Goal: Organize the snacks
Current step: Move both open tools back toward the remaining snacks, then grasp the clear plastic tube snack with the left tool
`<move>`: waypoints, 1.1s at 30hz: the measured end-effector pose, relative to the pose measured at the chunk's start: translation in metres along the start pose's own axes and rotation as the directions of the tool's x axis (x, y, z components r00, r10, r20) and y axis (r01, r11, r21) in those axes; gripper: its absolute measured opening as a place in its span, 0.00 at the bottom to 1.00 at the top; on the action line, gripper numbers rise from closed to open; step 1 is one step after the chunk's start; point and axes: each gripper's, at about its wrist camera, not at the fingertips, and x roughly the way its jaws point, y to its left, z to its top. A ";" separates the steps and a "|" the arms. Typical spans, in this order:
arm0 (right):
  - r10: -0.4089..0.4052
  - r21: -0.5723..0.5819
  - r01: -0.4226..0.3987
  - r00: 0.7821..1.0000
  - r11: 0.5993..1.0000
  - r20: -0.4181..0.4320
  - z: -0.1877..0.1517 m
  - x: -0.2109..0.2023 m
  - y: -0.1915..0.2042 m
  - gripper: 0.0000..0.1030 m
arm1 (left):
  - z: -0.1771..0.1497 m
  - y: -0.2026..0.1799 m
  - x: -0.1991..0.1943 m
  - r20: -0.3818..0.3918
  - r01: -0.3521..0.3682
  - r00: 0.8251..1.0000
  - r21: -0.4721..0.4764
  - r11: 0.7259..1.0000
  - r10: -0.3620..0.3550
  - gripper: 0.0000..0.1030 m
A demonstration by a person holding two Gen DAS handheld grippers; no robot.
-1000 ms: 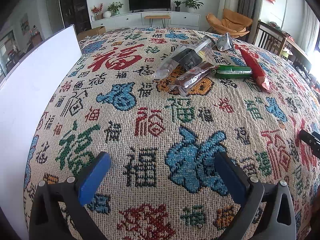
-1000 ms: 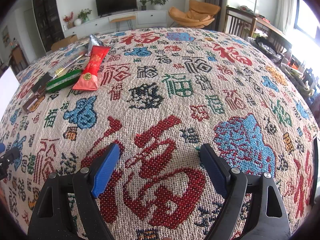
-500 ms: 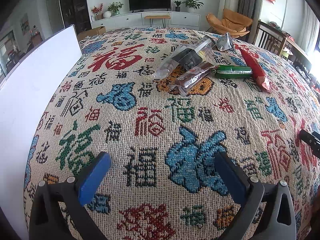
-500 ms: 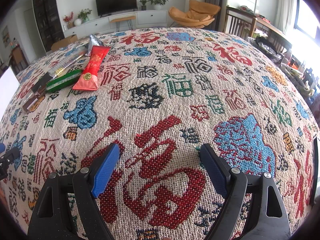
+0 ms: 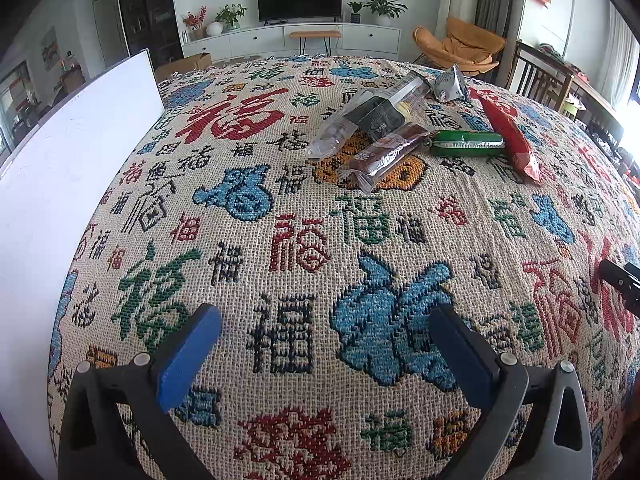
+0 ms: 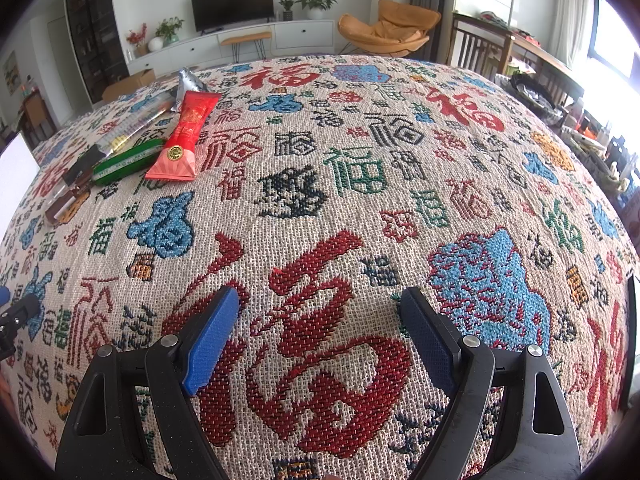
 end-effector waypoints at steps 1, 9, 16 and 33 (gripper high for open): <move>0.000 0.000 0.000 1.000 1.000 0.000 0.000 0.000 0.000 0.83 | 0.000 0.000 0.000 0.000 0.000 1.000 0.000 1.000 0.000 1.00; 0.000 0.000 0.000 1.000 1.000 0.000 0.000 0.000 0.000 0.83 | 0.000 0.000 0.000 0.000 0.000 1.000 0.000 1.000 0.000 1.00; 0.000 0.000 0.000 1.000 1.000 0.000 0.000 0.000 0.000 0.83 | -0.001 0.000 0.000 0.000 0.000 1.000 0.000 1.000 0.000 1.00; 0.001 0.000 -0.001 1.000 1.000 0.000 0.000 0.000 0.000 0.83 | 0.007 0.002 0.003 -0.054 0.033 0.998 0.029 0.999 -0.031 1.00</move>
